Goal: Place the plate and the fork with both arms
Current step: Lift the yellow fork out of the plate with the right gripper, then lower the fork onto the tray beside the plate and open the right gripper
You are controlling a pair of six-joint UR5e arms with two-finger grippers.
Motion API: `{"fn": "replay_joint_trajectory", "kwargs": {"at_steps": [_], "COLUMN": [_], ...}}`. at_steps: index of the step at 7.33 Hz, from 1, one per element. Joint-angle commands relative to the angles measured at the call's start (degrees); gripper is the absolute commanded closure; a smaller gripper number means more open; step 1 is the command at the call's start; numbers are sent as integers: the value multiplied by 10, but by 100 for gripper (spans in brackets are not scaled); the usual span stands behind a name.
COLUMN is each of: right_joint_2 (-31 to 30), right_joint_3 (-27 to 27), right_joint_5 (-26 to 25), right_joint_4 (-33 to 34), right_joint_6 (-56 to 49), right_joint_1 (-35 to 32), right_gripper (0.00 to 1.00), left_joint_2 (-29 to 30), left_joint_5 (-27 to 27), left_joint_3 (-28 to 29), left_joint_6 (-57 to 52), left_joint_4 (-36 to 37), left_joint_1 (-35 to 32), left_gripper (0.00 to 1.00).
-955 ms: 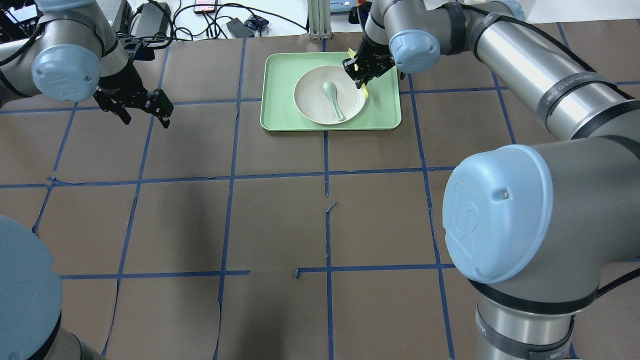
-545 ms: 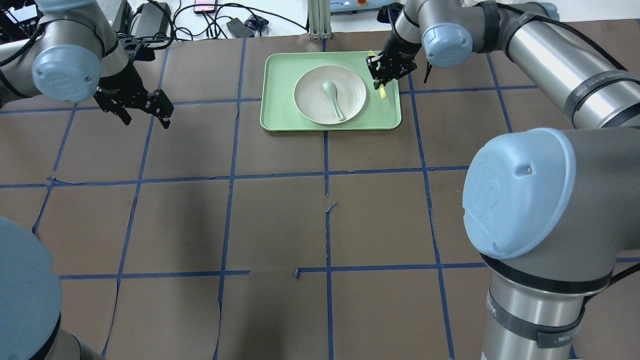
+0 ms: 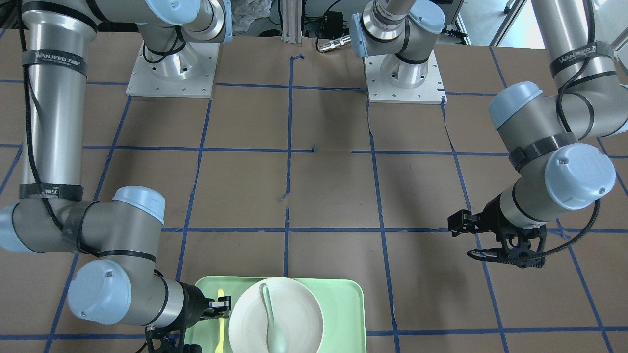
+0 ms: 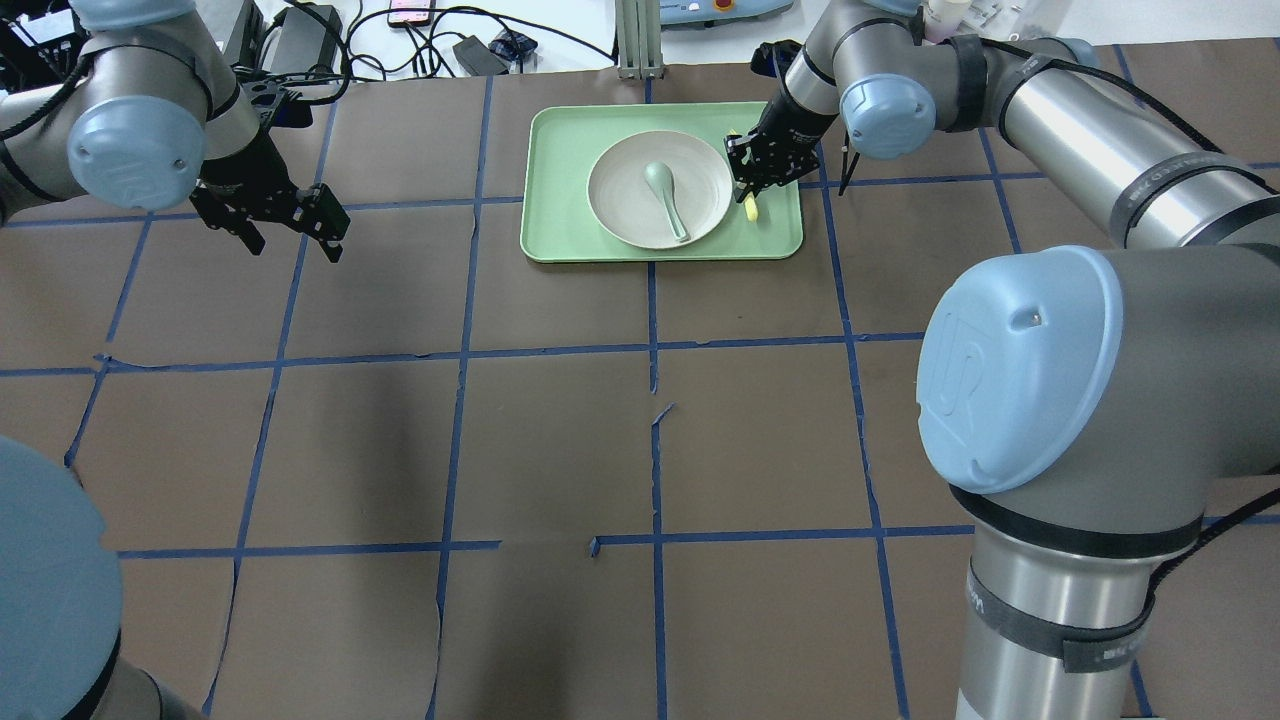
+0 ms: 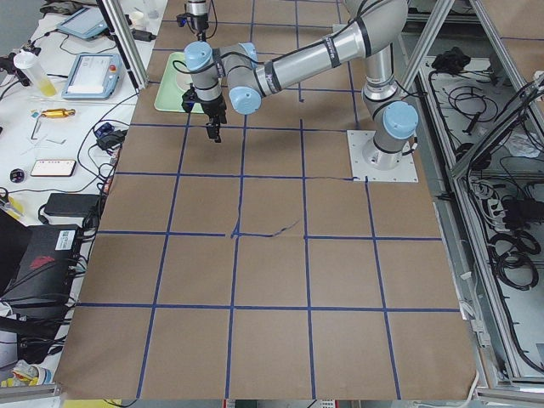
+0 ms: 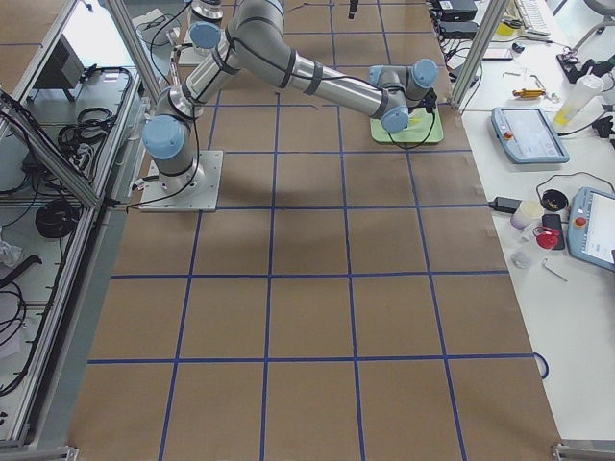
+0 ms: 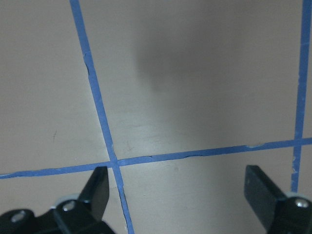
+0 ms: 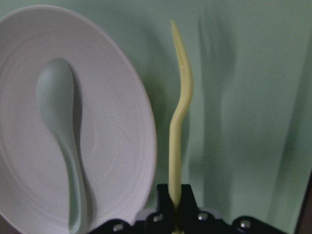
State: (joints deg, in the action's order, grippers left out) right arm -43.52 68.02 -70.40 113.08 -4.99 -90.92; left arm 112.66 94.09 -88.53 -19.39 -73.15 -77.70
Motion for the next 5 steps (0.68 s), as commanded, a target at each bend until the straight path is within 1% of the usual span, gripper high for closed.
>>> {"fn": "replay_joint_trajectory", "kwargs": {"at_steps": [1,2,3,4,5], "right_joint_2": [-1,-4,-5,-11,-32], "right_joint_3": [15,19,20,20,21], "right_joint_5": [-35,-37,-36,-38,-57], "right_joint_4": [6,6,6,6,1], "right_joint_6": [1,7,35,42,46], "right_joint_1": [1,1,1,1,1], "right_gripper": [63,37,7,0,0], "left_joint_2": [-3,0,0,3,5], "left_joint_5": [-1,-1,-1,-1,-1], "left_joint_3": [-11,-12,-13,-14,-14], "left_joint_6": [0,-1,0,-1,-1], "left_joint_4": [2,3,9,10,10], "left_joint_1": [0,0,0,0,0], "left_gripper": [0,0,0,0,0]}}
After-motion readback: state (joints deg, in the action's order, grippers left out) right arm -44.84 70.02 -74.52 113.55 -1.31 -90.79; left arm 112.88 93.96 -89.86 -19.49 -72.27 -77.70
